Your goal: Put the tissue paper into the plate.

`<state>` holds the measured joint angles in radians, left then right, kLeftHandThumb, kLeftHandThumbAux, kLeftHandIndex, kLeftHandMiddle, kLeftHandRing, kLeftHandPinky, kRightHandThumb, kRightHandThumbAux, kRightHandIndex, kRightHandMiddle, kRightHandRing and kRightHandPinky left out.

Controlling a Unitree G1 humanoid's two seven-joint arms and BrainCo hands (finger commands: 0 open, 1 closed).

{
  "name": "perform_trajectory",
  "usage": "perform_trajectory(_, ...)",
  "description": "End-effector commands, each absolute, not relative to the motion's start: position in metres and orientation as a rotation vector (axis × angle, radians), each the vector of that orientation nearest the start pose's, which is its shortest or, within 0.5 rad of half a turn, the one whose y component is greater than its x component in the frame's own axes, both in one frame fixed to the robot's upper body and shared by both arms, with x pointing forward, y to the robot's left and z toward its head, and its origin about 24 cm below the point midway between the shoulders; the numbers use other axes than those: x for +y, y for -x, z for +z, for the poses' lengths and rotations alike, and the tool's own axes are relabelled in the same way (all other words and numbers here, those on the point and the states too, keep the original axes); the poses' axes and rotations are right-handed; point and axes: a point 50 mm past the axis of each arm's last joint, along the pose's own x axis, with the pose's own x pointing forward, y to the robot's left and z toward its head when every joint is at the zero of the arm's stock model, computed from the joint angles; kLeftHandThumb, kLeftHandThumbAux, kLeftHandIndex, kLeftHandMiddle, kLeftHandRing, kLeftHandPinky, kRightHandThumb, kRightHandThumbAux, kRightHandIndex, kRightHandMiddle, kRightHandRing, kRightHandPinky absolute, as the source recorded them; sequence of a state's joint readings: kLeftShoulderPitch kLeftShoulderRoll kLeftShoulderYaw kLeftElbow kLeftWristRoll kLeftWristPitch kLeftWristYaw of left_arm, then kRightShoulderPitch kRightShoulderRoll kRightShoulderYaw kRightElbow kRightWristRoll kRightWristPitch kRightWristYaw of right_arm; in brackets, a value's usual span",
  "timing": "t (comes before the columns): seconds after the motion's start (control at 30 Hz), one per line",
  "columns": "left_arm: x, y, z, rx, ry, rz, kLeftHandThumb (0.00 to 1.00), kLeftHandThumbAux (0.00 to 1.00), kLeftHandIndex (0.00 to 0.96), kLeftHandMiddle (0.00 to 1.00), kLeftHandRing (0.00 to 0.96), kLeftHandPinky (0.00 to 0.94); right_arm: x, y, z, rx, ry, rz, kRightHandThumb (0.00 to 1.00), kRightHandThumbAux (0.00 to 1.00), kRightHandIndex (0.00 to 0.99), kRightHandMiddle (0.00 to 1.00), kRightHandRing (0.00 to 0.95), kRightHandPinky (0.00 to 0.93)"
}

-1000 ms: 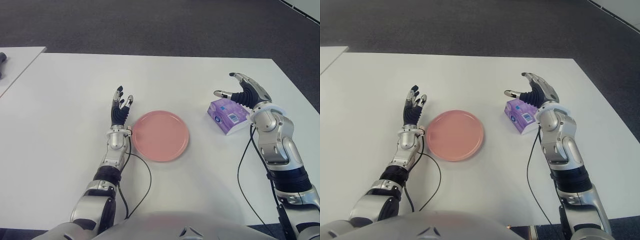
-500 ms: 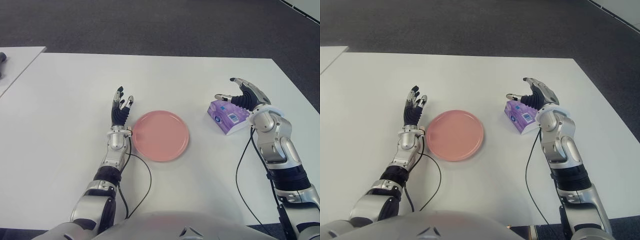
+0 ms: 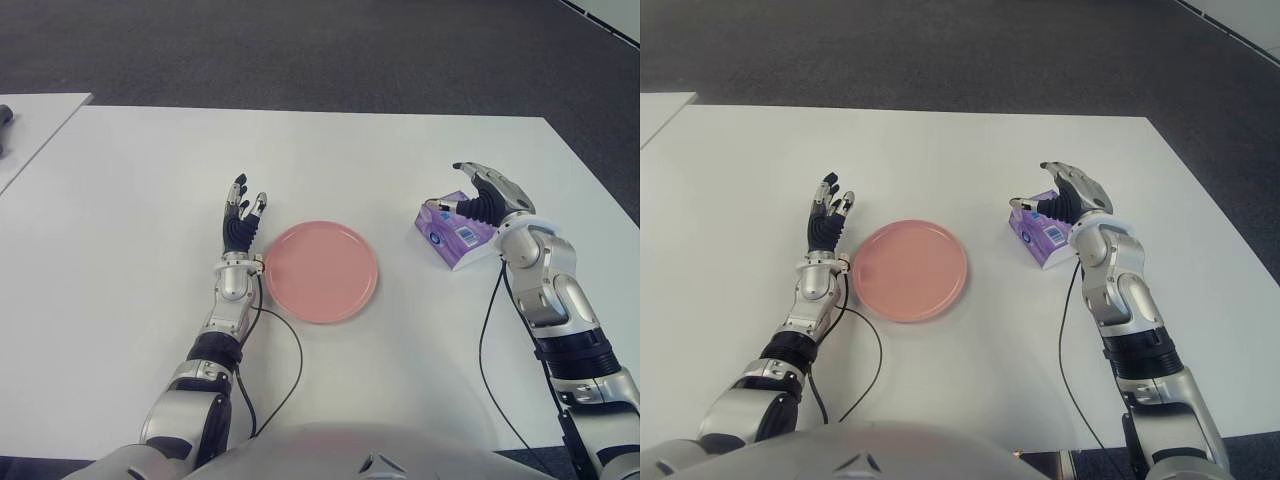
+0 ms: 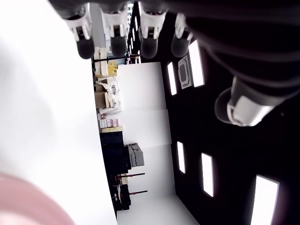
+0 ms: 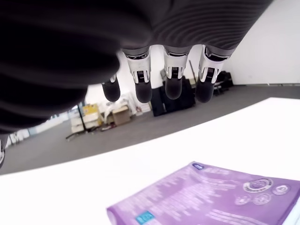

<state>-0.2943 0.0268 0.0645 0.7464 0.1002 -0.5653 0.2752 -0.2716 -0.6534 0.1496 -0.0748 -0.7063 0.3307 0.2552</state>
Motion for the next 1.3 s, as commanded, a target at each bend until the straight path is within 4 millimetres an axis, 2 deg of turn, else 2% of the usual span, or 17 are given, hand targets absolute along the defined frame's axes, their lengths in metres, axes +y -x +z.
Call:
perform_trajectory(0.03,0.161,-0.288,0.001,-0.104,-0.101,0.219,0.005,0.471,0.000,0.000,0.000,0.000,-0.235,-0.298,0.118,0.117,1.382,0.056,0.229,0.329,0.000,0.000,0.000,0.000)
perform_trajectory(0.47,0.162,-0.287,0.000,-0.099,-0.112,0.217,0.012,0.467,0.000,0.000,0.000,0.000,-0.232,-0.305,0.098,0.123,1.434,0.068,0.221,0.309,0.000,0.000,0.000,0.000)
perform_trajectory(0.63,0.162,-0.287,0.001,-0.105,-0.107,0.219,0.010,0.463,0.000,0.000,0.000,0.000,-0.234,-0.310,0.073,0.132,1.443,0.071,0.233,0.324,0.000,0.005,0.000,0.000)
perform_trajectory(1.3,0.163,-0.285,0.001,-0.117,-0.111,0.224,0.014,0.481,0.000,0.000,0.000,0.000,-0.241,-0.315,0.058,0.126,1.538,0.084,0.221,0.343,0.000,0.009,0.000,0.000)
